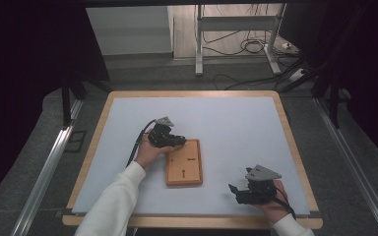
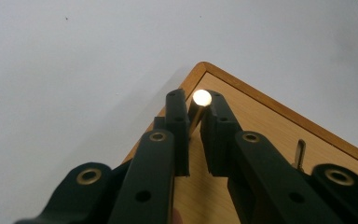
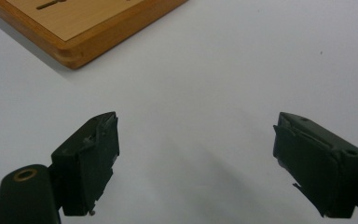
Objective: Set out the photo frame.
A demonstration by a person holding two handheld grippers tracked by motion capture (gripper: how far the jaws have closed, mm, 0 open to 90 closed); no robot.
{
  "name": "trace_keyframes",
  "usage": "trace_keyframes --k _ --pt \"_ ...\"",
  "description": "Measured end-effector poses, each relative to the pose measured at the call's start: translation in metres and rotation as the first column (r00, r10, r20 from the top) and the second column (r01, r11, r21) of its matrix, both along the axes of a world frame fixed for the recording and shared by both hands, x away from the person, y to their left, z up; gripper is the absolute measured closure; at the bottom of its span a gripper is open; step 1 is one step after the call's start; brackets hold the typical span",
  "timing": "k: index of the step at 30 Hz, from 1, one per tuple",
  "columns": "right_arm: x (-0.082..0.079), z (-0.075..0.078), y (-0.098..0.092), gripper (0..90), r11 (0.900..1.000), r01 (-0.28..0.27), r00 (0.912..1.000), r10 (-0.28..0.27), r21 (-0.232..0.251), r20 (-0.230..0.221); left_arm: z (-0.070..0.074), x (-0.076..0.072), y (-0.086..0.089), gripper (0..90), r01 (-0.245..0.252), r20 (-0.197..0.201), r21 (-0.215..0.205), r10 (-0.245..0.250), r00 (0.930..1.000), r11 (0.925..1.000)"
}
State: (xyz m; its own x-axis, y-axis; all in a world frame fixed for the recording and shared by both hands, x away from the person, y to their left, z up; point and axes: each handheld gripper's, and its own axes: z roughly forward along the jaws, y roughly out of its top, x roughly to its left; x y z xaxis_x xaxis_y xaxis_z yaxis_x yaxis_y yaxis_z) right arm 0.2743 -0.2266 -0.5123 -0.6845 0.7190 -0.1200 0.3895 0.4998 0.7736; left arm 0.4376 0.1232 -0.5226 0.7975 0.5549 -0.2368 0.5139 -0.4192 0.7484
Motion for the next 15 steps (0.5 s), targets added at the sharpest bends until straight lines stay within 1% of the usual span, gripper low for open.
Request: trace_keyframes --k 1,2,4,5,7,9,10,11,12,14,15 --pt "-0.001 0.002 0.004 14.6 1.000 -0.012 0.9997 0.012 -0.012 0.019 0.000 0.001 0.000 82.2 0.001 -0.002 0.001 -0.001 1.0000 1.0000" --pt "-0.001 0.002 0.004 14.6 1.000 -0.012 0.9997 0.012 -0.012 0.019 0.001 0.001 0.000 82.2 0.001 -0.007 0.001 -0.001 1.0000 1.0000" --pt "-0.002 0.004 0.013 14.4 0.999 -0.024 0.9986 0.026 -0.037 0.046 0.001 0.003 0.000 82.2 0.002 -0.022 -0.003 -0.002 0.9998 1.0000" --pt "-0.002 0.004 0.013 14.4 0.999 -0.024 0.9986 0.026 -0.037 0.046 0.001 0.003 0.000 82.3 0.002 -0.022 -0.003 -0.002 0.9998 1.0000" --pt "-0.002 0.005 0.022 12.2 0.998 -0.028 0.9973 0.032 -0.055 0.066 0.002 0.005 0.000 82.4 0.005 -0.032 -0.003 -0.005 0.9995 1.0000" --pt "-0.002 0.005 0.029 11.1 0.997 -0.037 0.9964 0.042 -0.063 0.074 0.002 0.006 0.001 82.5 0.006 -0.041 -0.006 -0.006 0.9992 1.0000" --pt "-0.002 0.005 0.029 11.1 0.997 -0.037 0.9964 0.042 -0.063 0.074 0.002 0.006 0.001 82.5 0.006 -0.041 -0.006 -0.006 0.9992 1.0000" --pt "-0.002 0.006 0.037 10.4 0.996 -0.048 0.9948 0.054 -0.079 0.086 0.002 0.008 0.001 82.6 0.006 -0.053 -0.010 -0.007 0.9986 0.9999" --pt "-0.002 0.006 0.037 10.4 0.996 -0.048 0.9948 0.054 -0.079 0.086 0.002 0.008 0.001 82.7 0.006 -0.053 -0.010 -0.007 0.9986 0.9999" --pt "-0.002 0.008 0.048 9.3 0.994 -0.057 0.9915 0.068 -0.093 0.111 0.003 0.010 0.002 82.8 0.008 -0.065 -0.014 -0.009 0.9978 0.9999" --pt "-0.002 0.008 0.048 9.3 0.994 -0.057 0.9915 0.068 -0.093 0.111 0.003 0.010 0.002 82.9 0.008 -0.065 -0.014 -0.009 0.9978 0.9999"
